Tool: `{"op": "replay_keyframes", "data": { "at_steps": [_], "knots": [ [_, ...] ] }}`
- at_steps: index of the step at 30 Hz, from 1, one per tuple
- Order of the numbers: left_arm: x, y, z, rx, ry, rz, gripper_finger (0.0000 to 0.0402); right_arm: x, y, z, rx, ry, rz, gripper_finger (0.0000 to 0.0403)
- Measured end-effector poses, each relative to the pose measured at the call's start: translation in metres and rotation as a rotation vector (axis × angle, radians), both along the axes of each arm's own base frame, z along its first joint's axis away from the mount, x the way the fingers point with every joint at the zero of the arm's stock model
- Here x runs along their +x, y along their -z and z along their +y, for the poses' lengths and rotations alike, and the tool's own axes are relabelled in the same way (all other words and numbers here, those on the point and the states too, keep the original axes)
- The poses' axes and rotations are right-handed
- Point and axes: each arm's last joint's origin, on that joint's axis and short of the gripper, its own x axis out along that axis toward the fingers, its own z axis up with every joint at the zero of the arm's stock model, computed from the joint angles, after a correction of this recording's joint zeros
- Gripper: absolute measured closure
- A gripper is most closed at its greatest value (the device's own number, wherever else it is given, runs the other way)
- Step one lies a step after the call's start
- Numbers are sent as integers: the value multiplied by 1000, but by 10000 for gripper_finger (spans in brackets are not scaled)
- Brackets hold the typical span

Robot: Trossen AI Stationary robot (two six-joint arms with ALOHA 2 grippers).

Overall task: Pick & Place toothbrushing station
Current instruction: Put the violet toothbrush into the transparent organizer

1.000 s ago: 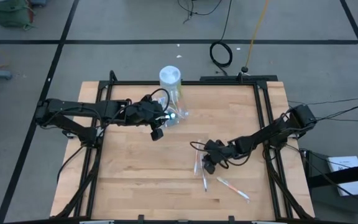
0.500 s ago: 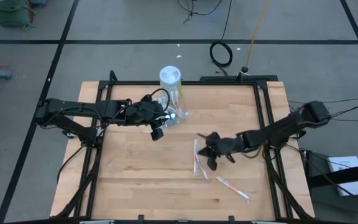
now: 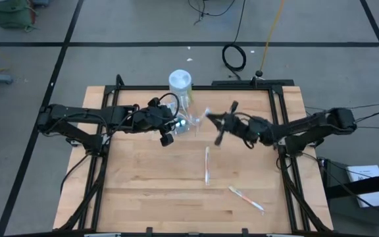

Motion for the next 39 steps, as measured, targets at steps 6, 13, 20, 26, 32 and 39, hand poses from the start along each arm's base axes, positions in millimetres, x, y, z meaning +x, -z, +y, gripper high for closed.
{"op": "replay_keyframes", "data": {
  "at_steps": [6,13,20,26,32,39],
  "knots": [
    [0,0,2,24,5,9,305,18,17,-39,-113,-63,-67,403],
    [0,0,2,42,19,19,305,34,45,-74,-311,78,97,403],
    [0,0,2,56,30,27,305,38,55,-101,-323,131,164,403],
    [-1,0,3,72,14,32,305,39,75,-106,-194,30,264,403],
    [-1,0,3,74,12,35,305,38,84,-106,-103,19,341,403],
    [-1,0,3,61,1,28,305,37,86,-108,-98,32,357,376]
  ]
}}
